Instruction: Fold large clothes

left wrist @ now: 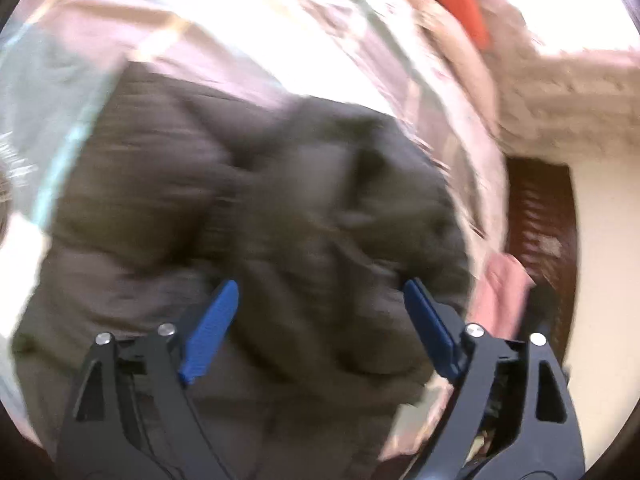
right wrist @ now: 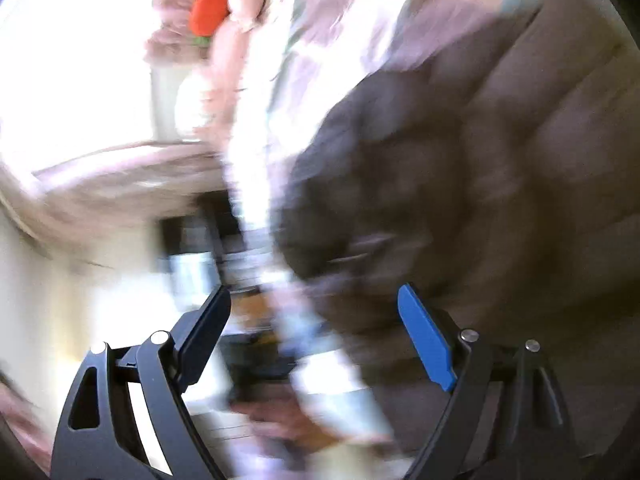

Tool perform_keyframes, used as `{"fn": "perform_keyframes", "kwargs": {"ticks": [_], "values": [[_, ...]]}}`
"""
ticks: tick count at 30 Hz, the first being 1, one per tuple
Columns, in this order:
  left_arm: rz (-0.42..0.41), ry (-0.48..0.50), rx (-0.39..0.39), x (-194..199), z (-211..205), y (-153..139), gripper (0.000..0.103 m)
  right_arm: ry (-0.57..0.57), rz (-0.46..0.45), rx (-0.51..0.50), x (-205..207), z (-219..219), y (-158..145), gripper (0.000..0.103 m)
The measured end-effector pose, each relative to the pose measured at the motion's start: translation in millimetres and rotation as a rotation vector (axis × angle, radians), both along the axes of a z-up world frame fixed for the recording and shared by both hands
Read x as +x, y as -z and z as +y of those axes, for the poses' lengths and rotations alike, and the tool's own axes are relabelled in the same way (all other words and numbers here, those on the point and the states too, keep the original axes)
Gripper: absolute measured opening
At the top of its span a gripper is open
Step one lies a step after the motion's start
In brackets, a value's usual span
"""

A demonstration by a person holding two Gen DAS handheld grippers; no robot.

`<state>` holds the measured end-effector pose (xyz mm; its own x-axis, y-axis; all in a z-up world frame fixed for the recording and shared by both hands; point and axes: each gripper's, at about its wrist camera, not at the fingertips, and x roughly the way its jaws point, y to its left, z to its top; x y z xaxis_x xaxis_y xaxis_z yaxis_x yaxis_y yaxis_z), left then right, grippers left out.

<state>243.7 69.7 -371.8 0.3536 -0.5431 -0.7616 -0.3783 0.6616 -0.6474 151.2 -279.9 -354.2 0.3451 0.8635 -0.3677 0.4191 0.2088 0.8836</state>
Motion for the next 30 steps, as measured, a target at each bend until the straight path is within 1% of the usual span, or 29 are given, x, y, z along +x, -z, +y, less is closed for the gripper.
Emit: {"fn": "perform_keyframes", "kwargs": {"ticks": [1,2,3,4,5,6,7,8,9,10,11,12,13,14,15,16,17,18,20,21,22,23,24,25,26,27,28,29,30], "values": [[0.014,0.012,0.002,5.1,-8.9,0.5,0.087,-0.031,0.064,0.047,10.4,18.8,8.1,0.086],[0.029,0.02,0.011,6.8,-16.9,0.0,0.087,-0.053,0.126,0.052,18.6,28.2,17.4,0.086],[0.03,0.022,0.014,4.6,-20.9,-0.9,0.087,-0.077,0.221,0.041,25.1,42.2,29.1,0.086],[0.025,0.02,0.012,4.3,-24.2,-1.7,0.087,-0.097,0.333,0.037,27.4,59.5,47.4,0.086],[0.021,0.018,0.011,-4.2,-25.1,-0.4,0.087,-0.102,0.404,0.037,27.6,73.6,65.3,0.086],[0.024,0.012,0.015,-16.8,-24.1,-1.0,0.087,-0.099,0.451,0.02,26.3,80.9,78.1,0.086],[0.033,0.004,0.02,-21.6,-30.6,-0.6,0.087,-0.06,0.526,-0.007,22.9,85.6,95.4,0.074],[0.041,0.0,0.021,-27.6,-28.9,0.9,0.087,-0.017,0.567,-0.024,20.1,86.3,106.5,0.061],[0.057,-0.006,0.02,-35.3,-26.5,4.8,0.087,0.013,0.567,-0.032,20.7,86.3,111.6,0.032],[0.074,-0.01,0.021,-43.2,-23.5,8.8,0.087,0.038,0.521,-0.016,23.8,85.4,108.9,0.018],[0.088,-0.014,0.025,-51.6,-20.0,11.8,0.087,0.067,0.42,0.0,30.0,82.8,96.3,0.016],[0.096,-0.019,0.027,-53.9,-17.6,15.9,0.087,0.085,0.238,0.003,38.4,77.9,65.7,0.014],[0.102,-0.028,0.029,-59.3,-13.4,18.6,0.087,0.093,0.106,0.01,41.8,74.2,42.1,0.012],[0.106,-0.035,0.03,-66.6,-8.7,20.8,0.087,0.098,-0.062,0.029,41.7,68.9,10.4,0.01],[0.115,-0.049,0.028,-72.5,-3.1,24.6,0.087,0.088,-0.243,0.034,36.3,61.3,-28.1,0.005],[0.134,-0.066,0.028,-77.4,2.3,28.7,0.086,0.072,-0.323,0.02,29.6,55.6,-48.3,0.002],[0.146,-0.087,0.025,-81.3,7.2,31.1,0.086,0.046,-0.412,0.021,17.4,48.5,-69.7,0.002],[0.147,-0.099,0.022,-84.2,11.1,32.1,0.086,0.024,-0.455,0.042,2.0,42.3,-81.1,0.002],[0.143,-0.115,0.029,-88.7,17.4,30.0,0.087,-0.039,-0.478,0.058,-30.9,36.8,-83.9,0.002],[0.134,-0.118,0.042,-91.0,20.1,26.4,0.086,-0.091,-0.458,0.042,-52.5,37.4,-77.1,0.001],[0.129,-0.121,0.048,-85.6,19.5,25.1,0.086,-0.128,-0.426,0.027,-65.0,38.3,-68.5,0.001],[0.117,-0.123,0.053,-86.5,21.2,21.7,0.087,-0.19,-0.358,-0.014,-89.0,39.2,-49.9,0.001],[0.11,-0.124,0.057,-86.7,21.1,20.1,0.087,-0.248,-0.262,-0.084,-113.2,41.6,-26.3,0.001],[0.103,-0.123,0.063,-95.5,24.0,16.5,0.087,-0.287,-0.177,-0.144,-129.6,41.7,-3.1,0.001],[0.097,-0.119,0.071,-95.9,23.6,13.9,0.086,-0.324,-0.098,-0.188,-147.1,42.9,18.3,0.001],[0.083,-0.108,0.084,-95.2,20.7,9.8,0.086,-0.373,0.012,-0.256,-168.7,44.9,46.3,0.0],[0.074,-0.099,0.092,-93.8,19.1,7.1,0.086,-0.401,0.088,-0.339,-177.9,46.8,62.8,0.0],[0.059,-0.079,0.109,-91.8,13.2,3.0,0.087,-0.412,0.146,-0.387,-187.5,46.1,75.5,0.0],[0.051,-0.065,0.121,-88.9,9.2,0.8,0.087,-0.393,0.184,-0.39,-195.3,43.2,84.0,0.002]]}}
